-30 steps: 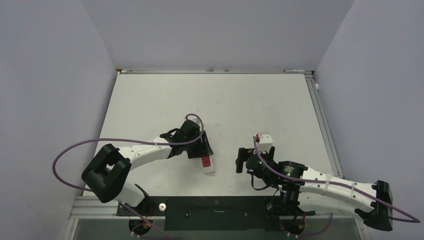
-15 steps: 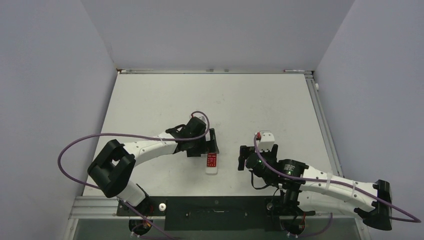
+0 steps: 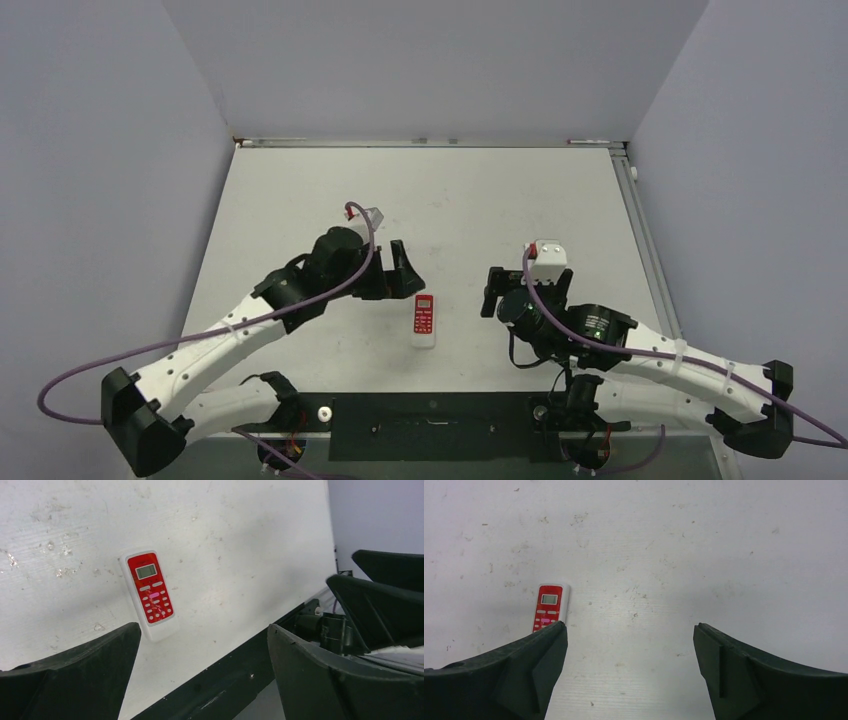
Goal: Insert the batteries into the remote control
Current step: Reset both arms
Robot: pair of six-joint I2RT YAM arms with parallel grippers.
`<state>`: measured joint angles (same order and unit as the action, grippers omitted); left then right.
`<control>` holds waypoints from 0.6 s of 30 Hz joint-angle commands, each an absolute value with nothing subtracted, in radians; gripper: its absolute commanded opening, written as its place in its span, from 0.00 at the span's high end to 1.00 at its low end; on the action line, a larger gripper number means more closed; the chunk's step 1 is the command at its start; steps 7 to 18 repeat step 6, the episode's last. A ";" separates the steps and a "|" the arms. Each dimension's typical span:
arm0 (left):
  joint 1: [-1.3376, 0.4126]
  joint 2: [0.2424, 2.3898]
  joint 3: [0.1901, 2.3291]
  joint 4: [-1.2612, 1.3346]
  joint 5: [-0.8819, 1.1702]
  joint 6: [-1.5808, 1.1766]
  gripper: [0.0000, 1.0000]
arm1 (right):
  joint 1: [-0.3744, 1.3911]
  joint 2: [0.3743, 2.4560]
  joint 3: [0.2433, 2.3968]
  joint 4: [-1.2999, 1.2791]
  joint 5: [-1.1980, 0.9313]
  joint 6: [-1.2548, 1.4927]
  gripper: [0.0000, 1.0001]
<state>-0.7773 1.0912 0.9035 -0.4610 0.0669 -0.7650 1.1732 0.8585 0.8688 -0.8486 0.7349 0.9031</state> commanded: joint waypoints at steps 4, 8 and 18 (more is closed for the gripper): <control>-0.775 0.816 0.880 -0.515 0.041 -0.697 0.04 | 1.178 0.790 0.903 -0.858 0.740 0.842 0.02; -0.774 0.755 0.868 -0.538 0.027 -0.695 0.04 | 1.178 0.782 0.894 -0.875 0.779 0.888 0.02; -0.774 0.755 0.868 -0.538 0.027 -0.695 0.04 | 1.178 0.782 0.894 -0.875 0.779 0.888 0.02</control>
